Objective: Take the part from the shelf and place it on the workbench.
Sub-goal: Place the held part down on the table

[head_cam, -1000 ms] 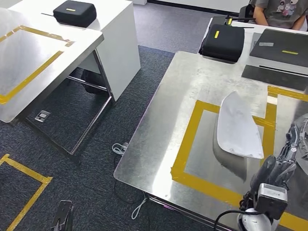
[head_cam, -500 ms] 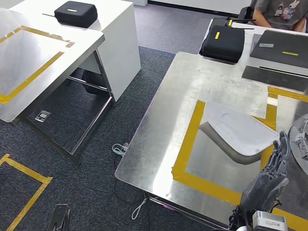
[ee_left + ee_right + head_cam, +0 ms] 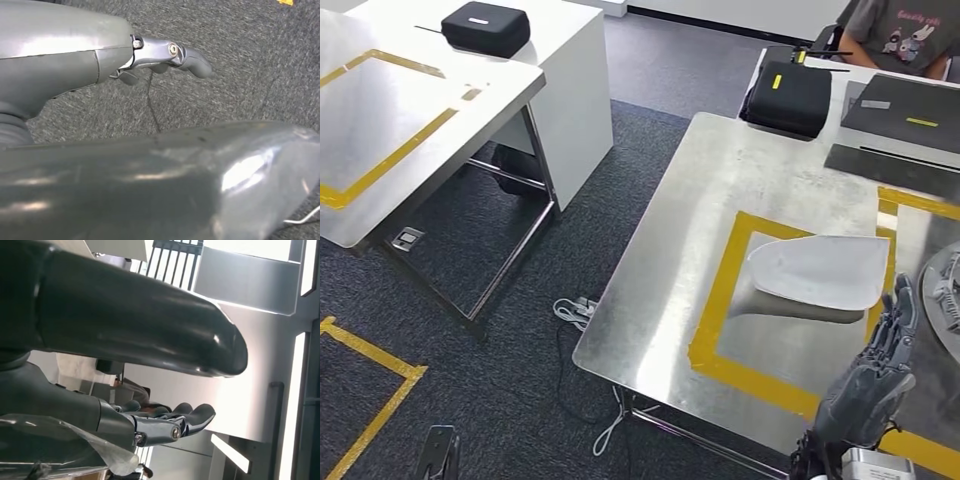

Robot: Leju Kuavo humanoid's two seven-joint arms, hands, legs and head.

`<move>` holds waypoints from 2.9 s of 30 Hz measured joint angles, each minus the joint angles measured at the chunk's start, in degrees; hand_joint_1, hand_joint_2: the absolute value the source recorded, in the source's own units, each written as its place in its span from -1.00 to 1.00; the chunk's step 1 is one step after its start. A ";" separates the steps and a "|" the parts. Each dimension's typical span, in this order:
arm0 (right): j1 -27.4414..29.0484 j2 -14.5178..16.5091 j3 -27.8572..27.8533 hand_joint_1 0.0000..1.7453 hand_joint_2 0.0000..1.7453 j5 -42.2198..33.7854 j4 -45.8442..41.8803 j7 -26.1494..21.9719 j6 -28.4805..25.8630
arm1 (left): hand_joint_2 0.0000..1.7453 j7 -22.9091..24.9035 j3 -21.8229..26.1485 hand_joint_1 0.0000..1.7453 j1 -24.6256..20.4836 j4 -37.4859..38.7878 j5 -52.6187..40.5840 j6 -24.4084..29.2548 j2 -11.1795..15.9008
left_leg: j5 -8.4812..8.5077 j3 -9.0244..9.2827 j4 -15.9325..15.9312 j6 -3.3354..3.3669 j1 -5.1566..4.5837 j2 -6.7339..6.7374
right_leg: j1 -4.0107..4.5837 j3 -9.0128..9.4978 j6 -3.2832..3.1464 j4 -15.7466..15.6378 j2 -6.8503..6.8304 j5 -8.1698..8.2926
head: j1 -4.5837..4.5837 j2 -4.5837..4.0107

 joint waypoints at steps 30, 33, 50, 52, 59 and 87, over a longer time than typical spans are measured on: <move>0.01 -0.17 0.88 -1.00 -1.00 -0.09 -0.48 0.58 -0.69 | -1.00 -0.07 0.81 -1.00 -0.34 -0.02 -0.01 0.09 0.23 | 1.64 -3.68 1.93 0.32 -0.90 0.46 | 0.36 1.05 -0.22 -1.99 -0.11 -0.45 | 0.19 -0.01; 0.05 -0.22 0.89 -1.00 -1.00 -0.13 -0.48 0.61 -0.70 | -1.00 -0.07 0.82 -1.00 -0.24 -0.02 0.00 0.08 0.20 | 2.65 -5.16 2.03 0.26 -0.90 0.57 | 0.21 0.01 0.23 4.81 -0.15 -3.78 | 0.22 0.01; -0.11 -0.22 1.19 -1.00 -1.00 -0.21 -0.48 0.91 -0.69 | -1.00 -0.07 0.97 -1.00 0.00 -0.02 0.17 0.03 0.12 | -4.23 -8.74 16.15 -2.65 -0.58 0.39 | 0.81 7.24 -3.18 -11.85 -0.52 4.82 | -0.27 -0.01; -0.12 -0.22 1.22 -1.00 -1.00 -0.19 -0.48 0.91 -0.69 | -1.00 -0.07 0.97 -1.00 -0.06 -0.02 0.17 0.02 0.13 | -1.67 -3.16 7.45 -1.82 -0.78 0.39 | 1.05 6.52 -2.94 -11.79 -0.48 5.54 | -0.25 0.00; -0.13 -0.22 1.32 -1.00 -1.00 -0.08 -0.50 0.90 -0.69 | -1.00 -0.07 1.01 -1.00 -0.04 -0.02 0.28 -0.03 0.14 | 1.11 -1.35 0.23 0.17 -1.18 0.60 | 0.80 4.64 -0.77 -9.80 -0.37 4.38 | -0.18 -0.02; -0.96 -0.22 1.55 -1.00 -1.00 0.16 -0.50 1.31 -0.57 | -1.00 -0.26 1.72 -1.00 0.08 -0.02 0.62 -0.16 0.55 | -0.51 -1.12 1.46 -1.27 -0.95 0.38 | 1.00 6.23 -1.41 -11.81 -0.70 6.34 | -0.60 -0.02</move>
